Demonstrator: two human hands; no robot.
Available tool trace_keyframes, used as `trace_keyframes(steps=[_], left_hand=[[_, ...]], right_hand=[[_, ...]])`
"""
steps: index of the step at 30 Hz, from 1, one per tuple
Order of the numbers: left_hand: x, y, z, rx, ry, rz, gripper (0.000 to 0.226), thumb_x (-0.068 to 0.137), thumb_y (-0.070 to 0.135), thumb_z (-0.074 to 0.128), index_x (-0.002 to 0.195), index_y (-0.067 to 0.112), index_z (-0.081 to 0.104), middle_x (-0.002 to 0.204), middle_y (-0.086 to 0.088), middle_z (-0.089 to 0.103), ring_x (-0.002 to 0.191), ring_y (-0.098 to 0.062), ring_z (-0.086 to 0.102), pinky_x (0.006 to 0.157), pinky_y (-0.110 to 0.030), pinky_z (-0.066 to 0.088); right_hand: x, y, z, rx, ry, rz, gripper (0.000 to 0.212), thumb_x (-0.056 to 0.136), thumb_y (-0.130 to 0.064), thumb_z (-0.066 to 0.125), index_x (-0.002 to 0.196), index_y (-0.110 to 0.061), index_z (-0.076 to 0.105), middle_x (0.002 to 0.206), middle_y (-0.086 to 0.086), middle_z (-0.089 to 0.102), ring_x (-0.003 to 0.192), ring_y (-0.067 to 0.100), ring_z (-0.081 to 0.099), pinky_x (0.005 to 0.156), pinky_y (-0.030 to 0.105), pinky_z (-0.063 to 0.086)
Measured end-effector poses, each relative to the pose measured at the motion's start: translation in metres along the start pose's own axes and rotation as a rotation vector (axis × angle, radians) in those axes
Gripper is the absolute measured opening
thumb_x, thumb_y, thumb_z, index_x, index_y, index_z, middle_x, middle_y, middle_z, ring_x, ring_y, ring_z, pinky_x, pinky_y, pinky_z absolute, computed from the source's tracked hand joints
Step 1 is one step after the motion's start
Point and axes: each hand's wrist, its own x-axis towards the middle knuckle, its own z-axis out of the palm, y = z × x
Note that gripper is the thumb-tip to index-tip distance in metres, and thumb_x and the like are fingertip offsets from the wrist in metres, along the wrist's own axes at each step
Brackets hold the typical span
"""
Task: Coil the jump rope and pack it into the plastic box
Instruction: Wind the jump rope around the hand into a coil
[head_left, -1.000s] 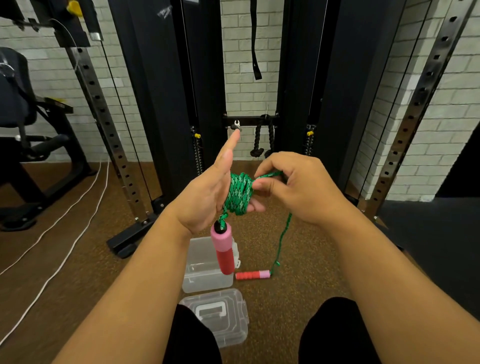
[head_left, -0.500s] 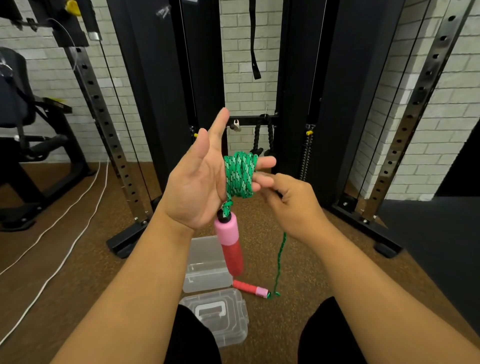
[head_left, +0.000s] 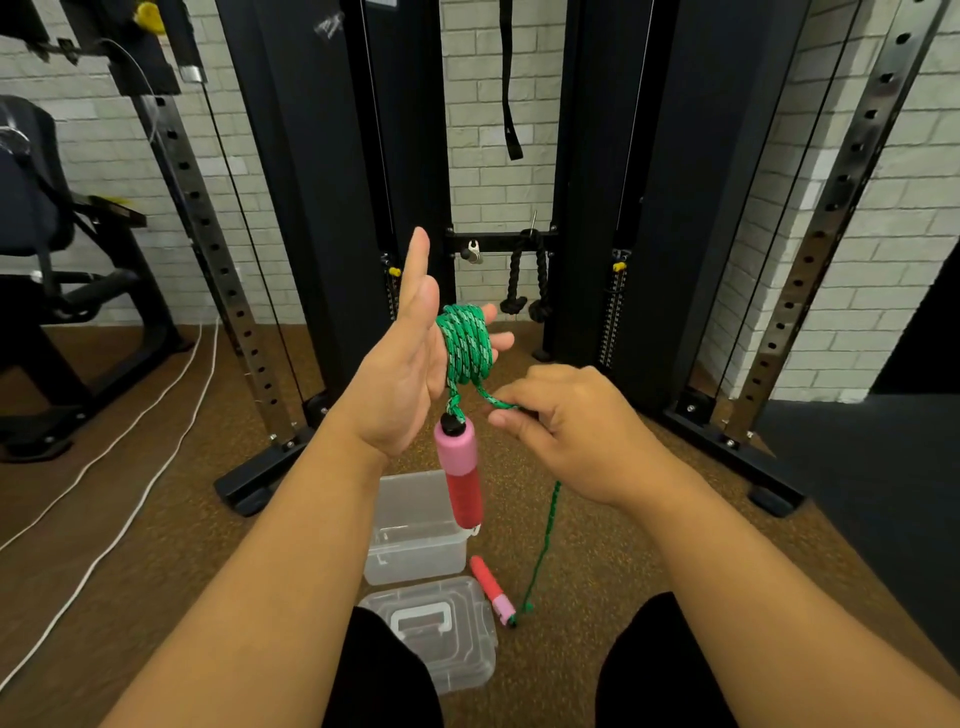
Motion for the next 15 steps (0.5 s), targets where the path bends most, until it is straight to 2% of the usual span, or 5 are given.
trace_keyframes(steps=[5, 8, 11, 13, 15], left_hand=[[-0.002, -0.005, -0.002, 0.032, -0.027, -0.062, 0.059, 0.094, 0.057, 0.026, 0.149, 0.054, 0.002, 0.160, -0.014, 0.021, 0.127, -0.026, 0.055, 0.106, -0.047, 0.044], [-0.003, -0.003, 0.001, 0.140, 0.014, -0.071, 0.058, 0.098, 0.055, 0.021, 0.152, 0.044, 0.004, 0.163, 0.013, -0.003, 0.138, 0.010, 0.024, 0.115, -0.025, 0.025], [-0.003, -0.002, 0.002, 0.230, 0.010, -0.080, 0.062, 0.094, 0.058, 0.019, 0.153, 0.044, 0.006, 0.160, 0.023, -0.005, 0.140, 0.010, -0.005, 0.112, -0.028, 0.001], [-0.004, -0.002, 0.000, 0.203, 0.005, -0.080, 0.061, 0.094, 0.059, 0.019, 0.152, 0.044, 0.008, 0.159, 0.026, -0.001, 0.138, 0.013, 0.007, 0.114, -0.028, 0.008], [-0.005, 0.001, -0.001, 0.099, -0.030, -0.093, 0.060, 0.094, 0.060, 0.023, 0.152, 0.046, 0.011, 0.158, 0.023, 0.010, 0.125, 0.000, 0.048, 0.103, -0.027, 0.041]], right_hand=[[0.008, -0.007, -0.016, -0.042, 0.041, -0.011, 0.015, 0.090, -0.032, 0.059, 0.100, -0.024, 0.067, 0.074, -0.021, 0.041, 0.080, 0.005, 0.043, 0.073, 0.035, 0.034], [0.012, -0.008, -0.019, -0.013, 0.077, -0.001, 0.012, 0.086, -0.035, 0.064, 0.091, -0.024, 0.065, 0.076, -0.019, 0.050, 0.080, 0.007, 0.050, 0.077, 0.034, 0.034], [0.016, -0.007, -0.020, 0.039, 0.090, 0.013, 0.014, 0.082, -0.038, 0.068, 0.087, -0.026, 0.062, 0.080, -0.013, 0.057, 0.077, 0.007, 0.054, 0.081, 0.038, 0.042], [0.018, -0.006, -0.021, 0.103, 0.105, 0.006, 0.009, 0.083, -0.031, 0.068, 0.088, -0.026, 0.062, 0.079, -0.015, 0.056, 0.077, 0.003, 0.054, 0.080, 0.039, 0.046], [0.019, -0.006, -0.022, 0.144, 0.129, 0.006, 0.004, 0.085, -0.021, 0.067, 0.089, -0.022, 0.065, 0.081, -0.014, 0.056, 0.079, 0.003, 0.054, 0.076, 0.033, 0.046]])
